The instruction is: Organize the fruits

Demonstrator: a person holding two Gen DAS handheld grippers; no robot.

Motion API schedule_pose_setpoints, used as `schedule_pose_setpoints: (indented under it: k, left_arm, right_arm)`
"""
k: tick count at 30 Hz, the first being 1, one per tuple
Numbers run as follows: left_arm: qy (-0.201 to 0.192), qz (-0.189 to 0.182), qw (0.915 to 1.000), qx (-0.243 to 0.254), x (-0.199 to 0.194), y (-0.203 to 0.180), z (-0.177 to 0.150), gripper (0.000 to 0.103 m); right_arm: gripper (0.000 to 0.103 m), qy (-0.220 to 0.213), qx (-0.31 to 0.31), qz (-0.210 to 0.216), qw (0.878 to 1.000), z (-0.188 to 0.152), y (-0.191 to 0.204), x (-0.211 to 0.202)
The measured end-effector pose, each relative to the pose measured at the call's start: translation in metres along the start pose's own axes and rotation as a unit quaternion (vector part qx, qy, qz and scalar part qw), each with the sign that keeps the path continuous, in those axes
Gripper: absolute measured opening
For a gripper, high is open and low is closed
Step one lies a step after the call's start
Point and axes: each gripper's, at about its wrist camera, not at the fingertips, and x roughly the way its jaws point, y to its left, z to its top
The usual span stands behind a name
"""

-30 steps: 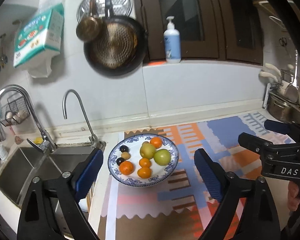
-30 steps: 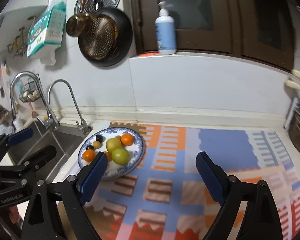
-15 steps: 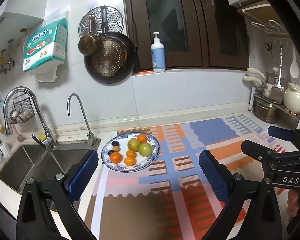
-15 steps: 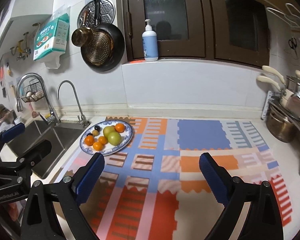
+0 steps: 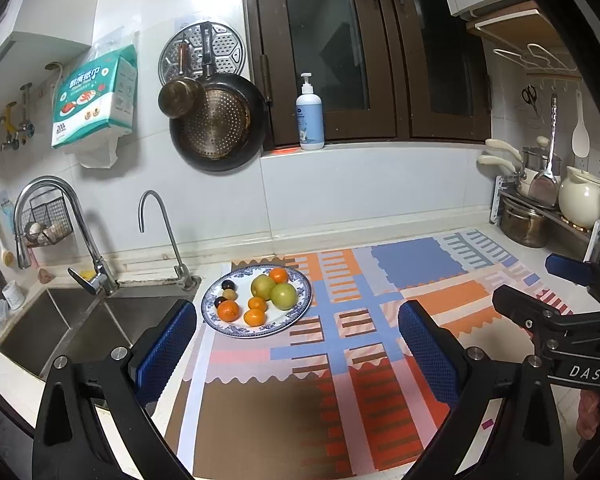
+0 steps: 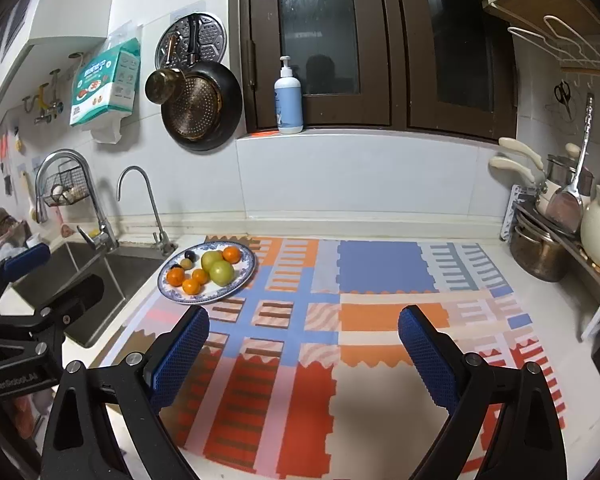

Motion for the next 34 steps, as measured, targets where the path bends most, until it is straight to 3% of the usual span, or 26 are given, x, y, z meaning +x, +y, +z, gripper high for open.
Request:
schedule_pose_setpoints:
  k: [34]
  left_arm:
    - [-0.008, 0.004, 1.0, -0.003, -0.006, -0.002, -0.003, 0.103]
  right_arm:
    - [0.096, 0.002, 0.001, -0.003, 1.0, -0.004, -0.005, -0.007]
